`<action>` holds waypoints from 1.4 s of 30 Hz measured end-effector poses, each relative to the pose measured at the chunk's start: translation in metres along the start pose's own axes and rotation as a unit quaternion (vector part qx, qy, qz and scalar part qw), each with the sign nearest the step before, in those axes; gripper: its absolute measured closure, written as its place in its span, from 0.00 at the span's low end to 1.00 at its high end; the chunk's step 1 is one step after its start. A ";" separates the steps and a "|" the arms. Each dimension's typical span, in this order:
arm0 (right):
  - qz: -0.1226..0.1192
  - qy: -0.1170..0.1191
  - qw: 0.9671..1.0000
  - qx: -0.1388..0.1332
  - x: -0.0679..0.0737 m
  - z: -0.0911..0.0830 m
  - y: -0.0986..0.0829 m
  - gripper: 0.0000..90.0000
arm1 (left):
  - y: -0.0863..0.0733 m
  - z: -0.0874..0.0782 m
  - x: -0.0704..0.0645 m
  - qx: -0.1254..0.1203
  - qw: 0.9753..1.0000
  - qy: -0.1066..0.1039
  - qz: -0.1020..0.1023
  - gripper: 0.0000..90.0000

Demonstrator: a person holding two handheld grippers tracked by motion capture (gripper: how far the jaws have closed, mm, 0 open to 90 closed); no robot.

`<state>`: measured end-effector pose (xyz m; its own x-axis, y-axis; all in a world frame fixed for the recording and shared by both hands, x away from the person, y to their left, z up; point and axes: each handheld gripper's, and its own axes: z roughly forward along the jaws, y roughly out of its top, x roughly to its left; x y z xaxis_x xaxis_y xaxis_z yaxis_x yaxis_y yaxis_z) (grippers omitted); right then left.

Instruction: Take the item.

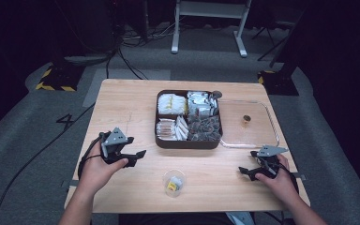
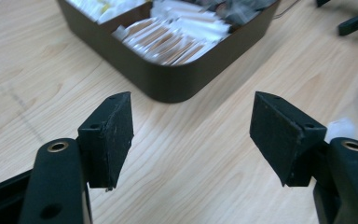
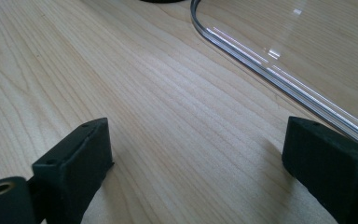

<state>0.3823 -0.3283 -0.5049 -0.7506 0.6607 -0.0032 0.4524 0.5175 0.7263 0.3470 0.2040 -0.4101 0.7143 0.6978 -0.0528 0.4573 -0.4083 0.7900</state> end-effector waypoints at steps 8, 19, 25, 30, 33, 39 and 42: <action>0.000 0.000 1.000 0.000 0.000 0.000 0.000 0.09 | -0.015 0.001 0.021 0.020 0.999 0.023 -0.028 0.34; 0.000 0.000 1.000 0.000 0.000 0.000 0.000 0.09 | -0.041 0.004 0.033 0.090 0.994 0.061 -0.011 0.31; 0.000 0.000 1.000 0.000 0.000 0.000 0.000 0.09 | -0.056 0.009 0.032 0.117 0.991 0.068 -0.022 0.32; 0.000 0.000 1.000 0.000 0.000 0.000 0.000 0.09 | -0.068 0.011 0.032 0.125 0.989 0.070 -0.037 0.32; 0.000 0.000 1.000 0.000 0.000 0.000 0.000 0.09 | -0.072 0.011 0.032 0.126 0.988 0.075 -0.040 0.32; 0.000 0.000 1.000 0.000 0.000 0.000 0.000 0.09 | -0.084 0.011 0.034 0.136 0.987 0.077 -0.050 0.31; 0.000 0.000 1.000 0.000 0.000 0.000 0.000 0.09 | -0.091 0.011 0.035 0.131 0.987 0.080 -0.044 0.31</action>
<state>0.3823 -0.3283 -0.5049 -0.7505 0.6609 -0.0027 0.4528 0.5172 0.7263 0.3363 0.2588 -0.4903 0.5829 0.8126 -0.0001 0.6497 -0.4659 0.6006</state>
